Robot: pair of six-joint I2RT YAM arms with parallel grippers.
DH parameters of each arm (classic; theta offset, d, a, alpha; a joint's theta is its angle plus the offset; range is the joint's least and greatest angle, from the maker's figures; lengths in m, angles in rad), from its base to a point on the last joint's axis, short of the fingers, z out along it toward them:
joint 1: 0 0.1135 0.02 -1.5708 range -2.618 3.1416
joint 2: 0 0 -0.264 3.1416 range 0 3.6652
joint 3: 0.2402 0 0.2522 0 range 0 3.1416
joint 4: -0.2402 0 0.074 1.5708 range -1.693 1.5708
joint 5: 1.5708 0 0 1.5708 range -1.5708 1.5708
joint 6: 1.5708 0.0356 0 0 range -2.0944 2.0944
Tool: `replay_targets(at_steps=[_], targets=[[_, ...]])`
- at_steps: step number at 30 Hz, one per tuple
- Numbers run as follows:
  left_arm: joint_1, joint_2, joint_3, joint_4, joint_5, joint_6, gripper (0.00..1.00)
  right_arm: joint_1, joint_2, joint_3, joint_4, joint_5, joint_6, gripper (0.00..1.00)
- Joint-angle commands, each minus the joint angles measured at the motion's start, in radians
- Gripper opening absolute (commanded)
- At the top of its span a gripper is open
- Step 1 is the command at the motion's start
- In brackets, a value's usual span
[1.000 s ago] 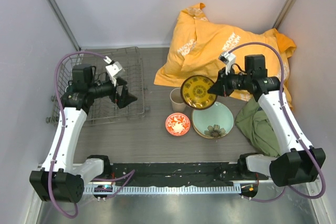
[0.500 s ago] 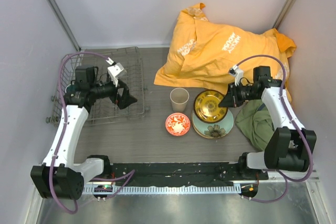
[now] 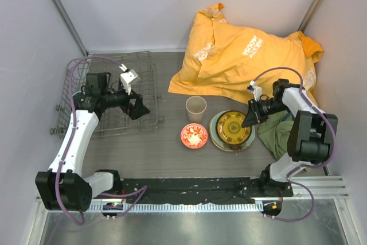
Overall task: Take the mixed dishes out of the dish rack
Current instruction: Place the plate at the center of the board.
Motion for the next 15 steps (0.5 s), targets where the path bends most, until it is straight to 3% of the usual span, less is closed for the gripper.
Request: replay_targets(at_steps=[1, 6, 15], targets=[[-0.001, 0.007, 0.005, -0.007, -0.003, 0.021, 1.0, -0.007, 0.072, 0.07, -0.068, 0.015, -0.071, 0.03], [-0.001, 0.025, 0.011, -0.032, -0.004, 0.036, 1.0, -0.01, 0.144, 0.093, -0.082, 0.005, -0.084, 0.07], [-0.001, 0.039, 0.02, -0.044, -0.006, 0.045, 1.0, -0.01, 0.17, 0.095, -0.072, 0.022, -0.076, 0.26]])
